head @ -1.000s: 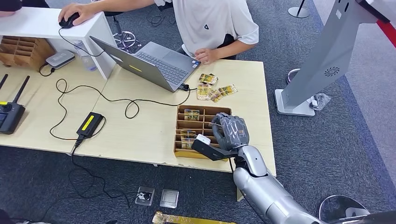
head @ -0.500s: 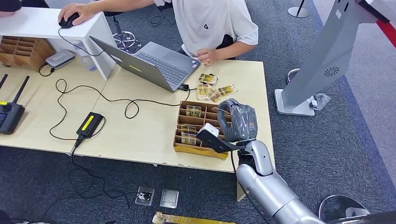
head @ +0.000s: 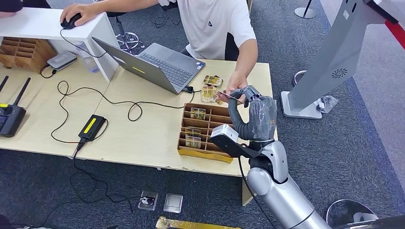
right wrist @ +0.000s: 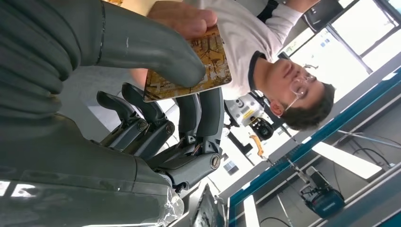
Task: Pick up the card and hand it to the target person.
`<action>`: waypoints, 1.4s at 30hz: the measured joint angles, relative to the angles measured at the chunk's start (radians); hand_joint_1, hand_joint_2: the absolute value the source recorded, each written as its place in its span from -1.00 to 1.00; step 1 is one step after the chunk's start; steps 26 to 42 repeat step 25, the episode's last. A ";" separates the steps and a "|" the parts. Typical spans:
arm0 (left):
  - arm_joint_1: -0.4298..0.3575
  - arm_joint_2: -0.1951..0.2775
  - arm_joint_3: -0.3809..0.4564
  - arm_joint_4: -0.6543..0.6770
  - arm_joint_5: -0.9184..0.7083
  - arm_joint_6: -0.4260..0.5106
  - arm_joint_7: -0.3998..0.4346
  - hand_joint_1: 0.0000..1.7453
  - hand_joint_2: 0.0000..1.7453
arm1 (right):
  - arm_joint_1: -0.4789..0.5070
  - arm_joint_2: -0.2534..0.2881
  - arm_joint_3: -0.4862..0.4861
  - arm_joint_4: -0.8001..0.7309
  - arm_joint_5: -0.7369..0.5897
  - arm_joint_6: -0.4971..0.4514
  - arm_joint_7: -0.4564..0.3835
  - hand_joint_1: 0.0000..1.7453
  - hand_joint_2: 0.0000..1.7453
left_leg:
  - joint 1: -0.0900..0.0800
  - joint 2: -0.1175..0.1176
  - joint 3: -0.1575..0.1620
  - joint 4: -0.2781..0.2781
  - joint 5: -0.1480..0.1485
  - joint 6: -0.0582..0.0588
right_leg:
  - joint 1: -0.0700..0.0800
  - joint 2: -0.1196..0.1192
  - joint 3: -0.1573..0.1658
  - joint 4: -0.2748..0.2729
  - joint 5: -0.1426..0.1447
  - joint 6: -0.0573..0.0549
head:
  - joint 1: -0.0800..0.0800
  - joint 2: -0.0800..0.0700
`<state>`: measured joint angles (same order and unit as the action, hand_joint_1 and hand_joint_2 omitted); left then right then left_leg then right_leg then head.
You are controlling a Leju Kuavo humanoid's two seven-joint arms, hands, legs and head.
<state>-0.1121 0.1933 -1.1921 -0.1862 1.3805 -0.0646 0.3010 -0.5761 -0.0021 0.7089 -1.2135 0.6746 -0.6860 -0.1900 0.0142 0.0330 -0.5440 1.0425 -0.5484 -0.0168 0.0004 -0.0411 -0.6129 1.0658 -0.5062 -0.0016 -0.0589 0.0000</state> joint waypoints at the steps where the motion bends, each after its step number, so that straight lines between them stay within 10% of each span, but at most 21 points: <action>1: 0.000 0.000 0.000 0.000 0.001 -0.001 0.000 -1.00 1.00 | -0.001 0.007 0.000 0.005 0.001 0.000 -0.009 1.00 1.00 | 0.000 0.000 0.000 0.000 0.000 0.000 | 0.000 0.000 0.000 0.000 0.000 0.000 | 0.000 0.000; 9: -0.002 0.002 -0.001 0.000 0.002 -0.014 0.000 -1.00 1.00 | -0.015 0.067 0.001 0.094 0.020 -0.001 -0.056 0.90 1.00 | 0.000 0.000 -0.001 -0.001 0.000 0.000 | 0.000 -0.001 -0.001 0.000 0.000 0.000 | -0.001 0.000; 13: -0.003 0.005 -0.002 0.000 0.002 -0.018 0.000 -1.00 1.00 | -0.032 0.093 0.000 0.156 0.019 -0.001 -0.080 -0.88 1.00 | 0.000 0.000 -0.002 -0.001 0.000 0.000 | 0.000 0.000 -0.001 0.000 0.000 0.000 | 0.001 0.000; 14: -0.004 0.006 -0.002 0.000 0.003 -0.018 0.001 -1.00 1.00 | -0.034 0.100 0.000 0.168 0.018 -0.001 -0.086 -1.00 1.00 | 0.000 0.000 -0.002 -0.001 0.000 0.000 | 0.000 0.000 -0.001 0.000 0.000 0.000 | 0.001 0.000; 42: -0.004 0.009 -0.002 0.000 0.013 -0.016 0.019 -1.00 1.00 | -0.043 0.137 -0.001 0.234 -0.005 -0.002 -0.104 -1.00 1.00 | 0.000 0.000 0.000 -0.002 0.000 0.000 | 0.000 0.000 0.000 -0.002 0.000 0.000 | 0.002 0.000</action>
